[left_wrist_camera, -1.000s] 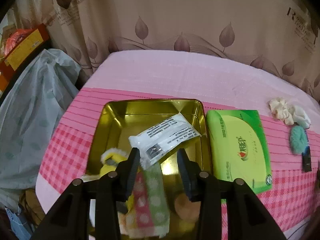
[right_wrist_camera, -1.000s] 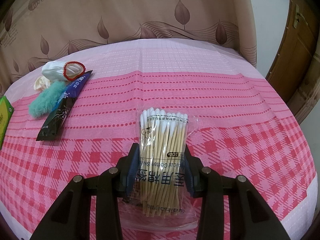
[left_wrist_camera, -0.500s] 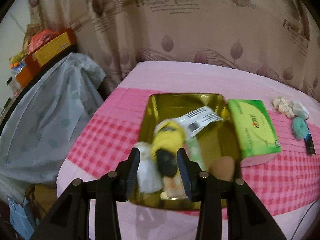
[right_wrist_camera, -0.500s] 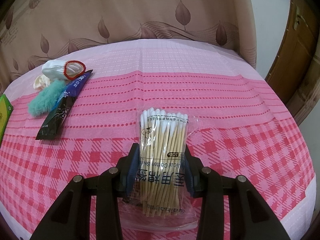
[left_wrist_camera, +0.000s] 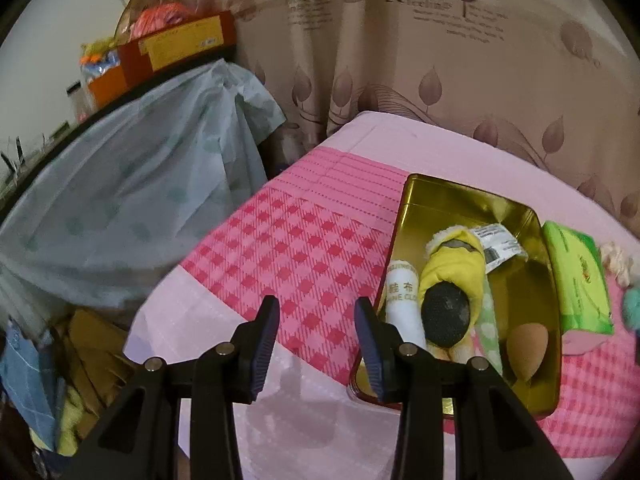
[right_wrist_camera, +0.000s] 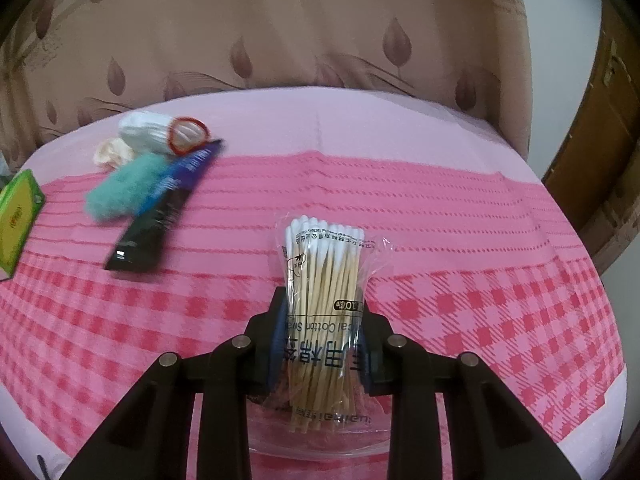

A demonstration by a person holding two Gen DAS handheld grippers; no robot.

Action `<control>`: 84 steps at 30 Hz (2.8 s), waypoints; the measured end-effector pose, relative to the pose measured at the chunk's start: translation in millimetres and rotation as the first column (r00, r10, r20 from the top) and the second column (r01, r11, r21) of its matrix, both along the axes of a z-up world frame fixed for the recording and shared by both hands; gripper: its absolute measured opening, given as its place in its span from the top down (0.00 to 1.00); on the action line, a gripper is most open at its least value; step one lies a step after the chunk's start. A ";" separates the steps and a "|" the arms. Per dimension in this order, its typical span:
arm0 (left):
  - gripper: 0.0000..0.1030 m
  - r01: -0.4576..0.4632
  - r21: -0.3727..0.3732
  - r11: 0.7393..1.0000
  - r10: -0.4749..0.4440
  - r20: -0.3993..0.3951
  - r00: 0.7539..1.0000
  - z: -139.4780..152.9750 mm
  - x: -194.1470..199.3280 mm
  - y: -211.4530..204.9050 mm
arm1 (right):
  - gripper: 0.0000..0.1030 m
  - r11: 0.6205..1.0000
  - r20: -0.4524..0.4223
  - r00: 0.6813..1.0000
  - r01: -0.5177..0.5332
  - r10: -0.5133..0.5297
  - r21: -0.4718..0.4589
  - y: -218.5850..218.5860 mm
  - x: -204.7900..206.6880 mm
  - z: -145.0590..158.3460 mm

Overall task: Organize soft objects
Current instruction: 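Lift the left gripper out of the tin while the right gripper carries the swab bag toward it, then lower the cotton swab bag into the gold tin with the right gripper, then grasp the white knit glove with the right gripper while the left gripper moves toward the teal pompom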

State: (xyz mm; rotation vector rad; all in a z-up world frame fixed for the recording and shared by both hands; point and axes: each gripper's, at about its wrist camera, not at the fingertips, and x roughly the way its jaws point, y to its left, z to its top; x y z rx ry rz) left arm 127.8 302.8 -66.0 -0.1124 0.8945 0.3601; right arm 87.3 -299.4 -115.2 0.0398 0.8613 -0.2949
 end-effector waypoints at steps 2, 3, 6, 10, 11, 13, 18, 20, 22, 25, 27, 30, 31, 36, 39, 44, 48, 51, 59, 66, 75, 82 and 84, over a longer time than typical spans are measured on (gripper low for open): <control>0.62 -0.014 -0.012 1.000 0.014 -0.002 1.000 -0.7 -0.5 3.6 | 0.74 1.000 0.014 1.000 -0.018 0.018 0.001 8.2 3.1 8.2; 0.62 -0.022 -0.011 1.000 0.022 -0.004 1.000 -1.1 -0.3 5.2 | 0.74 1.000 0.028 0.999 -0.031 0.031 -0.002 14.7 3.9 14.6; 0.62 -0.037 -0.026 0.999 0.037 -0.003 0.999 -1.4 -1.3 9.6 | 0.74 0.996 0.065 0.994 -0.087 0.086 0.013 34.5 6.6 35.1; 0.62 -0.067 -0.026 0.997 0.067 -0.003 0.998 -1.3 -3.4 15.1 | 0.74 0.979 0.105 0.975 -0.202 0.198 0.033 74.5 14.4 58.3; 0.62 -0.071 -0.022 0.997 0.071 -0.001 0.997 -1.3 -3.9 15.5 | 0.74 0.973 0.112 0.969 -0.228 0.222 0.037 85.6 16.1 60.7; 0.62 -0.084 -0.009 0.996 0.084 0.001 0.996 -0.9 -5.4 16.3 | 0.74 0.955 0.121 0.951 -0.291 0.283 0.052 111.9 21.8 67.1; 0.62 -0.114 -0.011 0.993 0.114 -0.006 0.993 -2.0 -6.0 23.3 | 0.74 0.894 0.132 0.893 -0.442 0.430 0.075 181.3 29.8 74.7; 0.62 -0.127 -0.037 0.991 0.127 -0.008 0.992 -2.3 -6.8 28.9 | 0.74 0.863 0.129 0.864 -0.498 0.487 0.086 210.3 31.4 76.0; 0.62 -0.141 -0.049 0.989 0.140 -0.011 0.990 -2.2 -7.4 33.5 | 0.74 0.836 0.126 0.838 -0.542 0.531 0.086 242.1 32.0 78.4; 0.62 -0.171 -0.047 0.984 0.171 -0.008 0.985 -0.6 -10.3 40.1 | 0.74 0.793 0.117 0.796 -0.604 0.594 0.080 287.7 35.0 78.6; 0.62 -0.188 -0.047 0.981 0.188 -0.008 0.982 0.7 -12.4 43.8 | 0.74 0.768 0.109 0.772 -0.635 0.626 0.085 315.1 37.9 75.5; 0.62 -0.216 -0.046 0.975 0.216 -0.008 0.976 2.0 -15.2 49.3 | 0.74 0.738 0.092 0.743 -0.669 0.663 0.084 352.7 47.6 69.9; 0.62 -0.224 -0.048 0.973 0.224 -0.009 0.975 2.1 -15.9 51.2 | 0.74 0.730 0.087 0.735 -0.678 0.673 0.083 362.3 49.0 67.3; 0.62 -0.247 -0.076 0.966 0.246 -0.028 0.969 -0.8 -16.7 58.7 | 0.74 0.707 0.050 0.713 -0.701 0.700 0.100 400.2 62.6 49.9; 0.62 -0.250 -0.073 0.966 0.249 -0.025 0.968 -0.8 -16.1 58.7 | 0.74 0.704 0.029 0.710 -0.702 0.703 0.109 414.9 72.4 39.3; 0.62 -0.244 -0.070 0.967 0.243 -0.033 0.970 -1.0 -15.2 57.8 | 0.74 0.711 -0.002 0.717 -0.691 0.697 0.126 428.0 87.4 23.0; 0.62 -0.237 -0.069 0.969 0.235 -0.036 0.971 -2.4 -14.6 56.5 | 0.72 0.715 -0.022 0.719 -0.686 0.694 0.133 432.5 94.7 12.6; 0.62 -0.238 -0.066 0.969 0.236 -0.037 0.971 -3.1 -14.5 55.5 | 0.68 0.715 -0.025 0.718 -0.687 0.695 0.133 433.7 95.6 8.9; 0.62 -0.221 -0.060 0.973 0.219 -0.044 0.975 -4.8 -12.0 50.4 | 0.39 0.699 0.042 0.709 -0.703 0.704 0.133 422.3 82.5 30.3; 0.61 -0.197 -0.042 0.979 0.195 -0.046 0.980 -5.3 -9.8 43.7 | 0.33 0.727 0.129 0.733 -0.680 0.668 0.102 365.5 65.7 66.3; 0.61 -0.169 -0.006 0.986 0.169 -0.067 0.983 -11.0 -4.9 33.3 | 0.31 0.881 0.116 0.874 -0.474 0.472 -0.013 213.4 89.7 68.6; 0.56 -0.079 -0.003 0.997 0.078 -0.074 0.994 -16.0 0.3 15.0 | 0.29 0.910 0.060 0.908 -0.412 0.414 -0.050 138.9 124.3 41.4; 0.56 -0.037 -0.003 0.999 0.036 -0.066 0.997 -15.7 2.0 7.2 | 0.29 0.907 0.043 0.907 -0.417 0.420 -0.052 130.9 135.1 30.8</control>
